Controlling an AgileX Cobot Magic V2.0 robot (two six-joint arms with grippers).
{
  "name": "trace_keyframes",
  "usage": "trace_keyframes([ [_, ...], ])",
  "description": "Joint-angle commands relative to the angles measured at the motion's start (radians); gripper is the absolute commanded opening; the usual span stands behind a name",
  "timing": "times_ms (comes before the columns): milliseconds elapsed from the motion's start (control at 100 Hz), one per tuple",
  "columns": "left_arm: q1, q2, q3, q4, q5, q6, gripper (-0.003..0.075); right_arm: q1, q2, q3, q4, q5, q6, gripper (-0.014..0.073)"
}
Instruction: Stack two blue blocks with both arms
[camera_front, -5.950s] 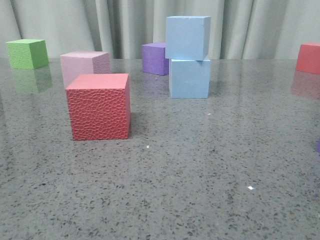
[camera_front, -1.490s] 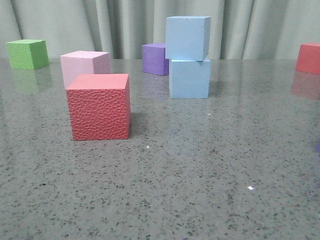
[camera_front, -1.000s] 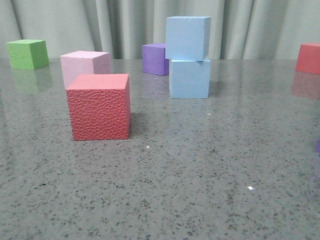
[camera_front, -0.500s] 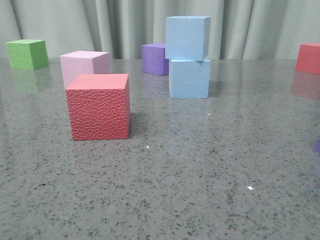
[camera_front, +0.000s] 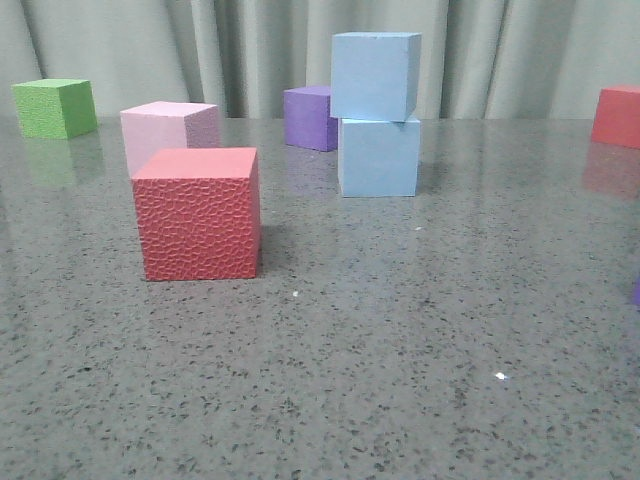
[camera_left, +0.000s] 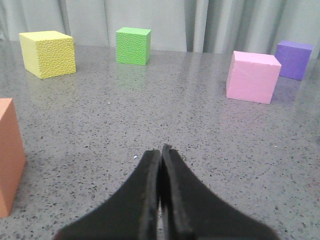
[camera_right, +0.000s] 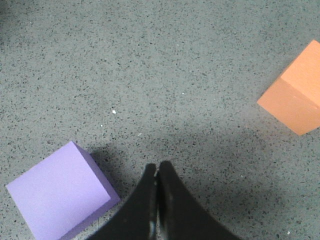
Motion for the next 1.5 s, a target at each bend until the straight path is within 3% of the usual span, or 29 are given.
trace_keyframes([
  [0,0.004,-0.032,0.041,0.003,-0.09,0.002,-0.0019,0.0,-0.01,-0.023,-0.012,-0.05,-0.005,-0.0122],
  [480,0.004,-0.032,0.041,0.003,-0.09,0.002,-0.0019,0.0,-0.079,0.008,-0.016,-0.101,-0.005,-0.0122],
  [880,0.004,-0.032,0.041,0.003,-0.09,0.002,-0.0019,-0.002,-0.395,0.344,-0.016,-0.512,-0.045,-0.0122],
  [1270,0.004,-0.032,0.041,0.003,-0.09,0.002,-0.0019,-0.021,-0.697,0.58,0.064,-0.556,-0.182,-0.0122],
  [1490,0.004,-0.032,0.041,0.003,-0.09,0.002,-0.0019,-0.07,-0.805,0.675,0.155,-0.659,-0.244,-0.0122],
])
